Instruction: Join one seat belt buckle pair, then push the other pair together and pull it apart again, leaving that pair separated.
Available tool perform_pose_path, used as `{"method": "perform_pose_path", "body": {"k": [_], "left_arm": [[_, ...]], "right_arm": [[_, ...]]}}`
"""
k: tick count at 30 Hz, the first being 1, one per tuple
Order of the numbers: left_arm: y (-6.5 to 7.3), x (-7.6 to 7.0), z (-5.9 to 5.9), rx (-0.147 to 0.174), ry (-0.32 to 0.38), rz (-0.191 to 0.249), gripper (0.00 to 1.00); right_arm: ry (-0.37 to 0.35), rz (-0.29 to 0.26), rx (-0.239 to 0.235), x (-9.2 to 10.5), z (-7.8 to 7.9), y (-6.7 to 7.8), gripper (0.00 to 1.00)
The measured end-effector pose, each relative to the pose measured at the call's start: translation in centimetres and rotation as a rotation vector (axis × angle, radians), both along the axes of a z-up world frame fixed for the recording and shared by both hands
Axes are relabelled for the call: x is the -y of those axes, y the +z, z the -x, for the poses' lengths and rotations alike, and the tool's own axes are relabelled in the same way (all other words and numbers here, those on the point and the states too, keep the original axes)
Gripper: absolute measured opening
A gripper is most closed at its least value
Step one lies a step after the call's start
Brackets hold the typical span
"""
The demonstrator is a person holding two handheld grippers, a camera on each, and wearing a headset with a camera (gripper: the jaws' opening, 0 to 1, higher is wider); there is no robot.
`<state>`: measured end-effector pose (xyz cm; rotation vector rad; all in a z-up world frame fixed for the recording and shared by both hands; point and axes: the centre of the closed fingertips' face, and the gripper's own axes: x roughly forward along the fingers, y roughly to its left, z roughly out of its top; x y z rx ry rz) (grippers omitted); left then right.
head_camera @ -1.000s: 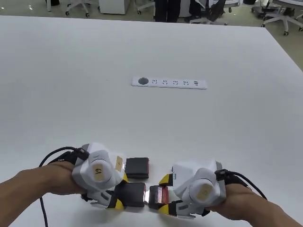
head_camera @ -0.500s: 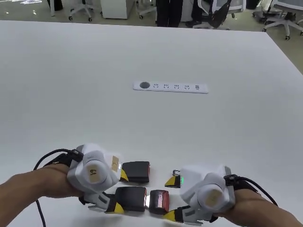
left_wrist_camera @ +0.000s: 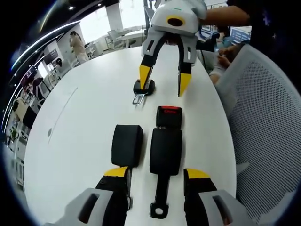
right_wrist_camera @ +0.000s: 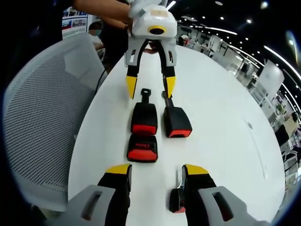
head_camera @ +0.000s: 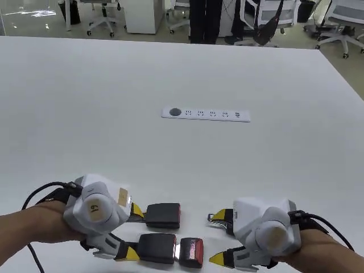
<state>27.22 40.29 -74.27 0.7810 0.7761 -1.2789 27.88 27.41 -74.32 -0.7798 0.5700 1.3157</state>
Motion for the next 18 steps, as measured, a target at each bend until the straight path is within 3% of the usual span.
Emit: {"method": "perform_pose_path", "body": {"k": [10,18], "left_arm": [[1.0,-0.7,-1.5,0.022,0.044,0.012,0.49],[0.9,-0.5,-2.7,0.022,0.062,0.028,0.49]], "right_arm": [[-0.025,0.015,0.014,1.5,-1.3,0.2,0.42],[-0.053,0.028,0.023,2.9,-2.8,0.2,0.42]]}}
